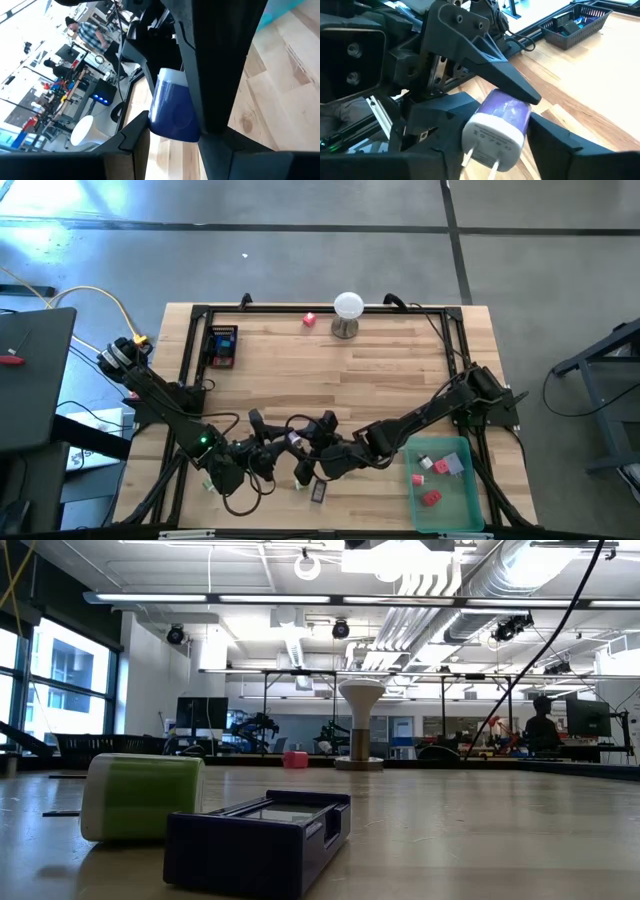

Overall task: Pick & Place Office items
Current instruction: Put the blue charger adapter into the green bin

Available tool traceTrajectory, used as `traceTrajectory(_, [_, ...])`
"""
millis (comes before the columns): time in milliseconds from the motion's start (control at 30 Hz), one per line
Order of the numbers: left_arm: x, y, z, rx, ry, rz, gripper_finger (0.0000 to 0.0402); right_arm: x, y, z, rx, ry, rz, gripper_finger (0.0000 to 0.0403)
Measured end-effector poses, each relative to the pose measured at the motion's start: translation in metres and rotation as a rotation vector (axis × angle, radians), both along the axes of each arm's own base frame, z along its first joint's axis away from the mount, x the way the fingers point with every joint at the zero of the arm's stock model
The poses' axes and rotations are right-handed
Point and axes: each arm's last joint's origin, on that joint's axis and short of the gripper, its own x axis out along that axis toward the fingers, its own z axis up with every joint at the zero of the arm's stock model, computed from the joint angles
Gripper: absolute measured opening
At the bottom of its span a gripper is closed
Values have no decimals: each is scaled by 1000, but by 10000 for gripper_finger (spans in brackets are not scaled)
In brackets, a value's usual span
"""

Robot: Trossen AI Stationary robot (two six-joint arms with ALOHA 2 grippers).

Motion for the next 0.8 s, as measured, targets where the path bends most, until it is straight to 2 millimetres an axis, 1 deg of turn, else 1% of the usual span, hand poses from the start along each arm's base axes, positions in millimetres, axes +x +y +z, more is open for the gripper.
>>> traceTrajectory(133, [0,0,0,-41,-18,13,134,0,0,-1,-5,7,-2,147])
traceTrajectory(267, [0,0,0,-65,-27,12,150,-2,2,-1,-25,11,11,127])
traceTrajectory(500, [0,0,0,-73,-30,11,160,-4,7,0,-47,8,7,127])
traceTrajectory(667, [0,0,0,-136,-58,25,161,-8,13,-1,-107,18,5,125])
traceTrajectory(800, [1,-2,-1,-137,-10,-60,162,-17,21,-3,-186,55,-19,126])
